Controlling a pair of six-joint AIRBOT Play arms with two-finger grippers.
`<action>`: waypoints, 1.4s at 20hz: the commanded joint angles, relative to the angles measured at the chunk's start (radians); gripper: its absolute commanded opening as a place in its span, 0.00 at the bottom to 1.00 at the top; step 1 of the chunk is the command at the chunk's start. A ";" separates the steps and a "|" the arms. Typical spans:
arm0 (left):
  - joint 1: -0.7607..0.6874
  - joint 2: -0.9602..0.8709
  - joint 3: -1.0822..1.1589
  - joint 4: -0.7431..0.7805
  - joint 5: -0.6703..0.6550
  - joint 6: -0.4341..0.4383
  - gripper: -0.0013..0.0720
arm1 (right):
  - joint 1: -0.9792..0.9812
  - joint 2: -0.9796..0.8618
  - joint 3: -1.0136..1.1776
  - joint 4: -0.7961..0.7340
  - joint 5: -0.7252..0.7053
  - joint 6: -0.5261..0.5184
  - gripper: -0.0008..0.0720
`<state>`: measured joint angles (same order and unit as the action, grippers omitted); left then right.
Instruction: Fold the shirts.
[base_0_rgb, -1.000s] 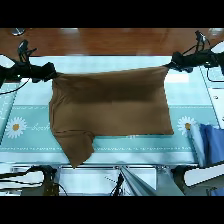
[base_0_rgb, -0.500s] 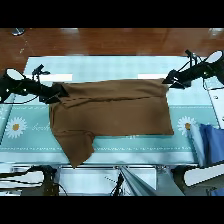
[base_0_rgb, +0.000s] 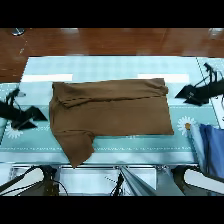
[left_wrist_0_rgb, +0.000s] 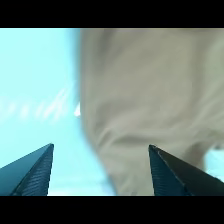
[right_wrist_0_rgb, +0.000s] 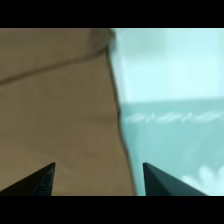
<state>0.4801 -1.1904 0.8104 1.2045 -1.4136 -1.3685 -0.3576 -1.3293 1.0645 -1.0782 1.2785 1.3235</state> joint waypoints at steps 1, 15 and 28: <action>0.092 0.107 -0.214 -0.041 0.018 0.045 0.98 | 0.013 0.195 -0.322 0.170 -0.128 -0.065 0.88; -0.088 0.121 -0.472 -0.323 0.187 0.145 0.98 | -0.032 0.274 -0.420 0.371 -0.263 -0.054 0.88; -0.223 0.120 -0.461 -0.376 0.334 0.142 0.04 | -0.244 0.274 -0.494 0.048 -0.072 0.019 0.88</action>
<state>0.2916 -1.0710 0.3424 0.8509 -1.1091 -1.2224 -0.5941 -1.0565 0.5838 -0.9974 1.1778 1.3289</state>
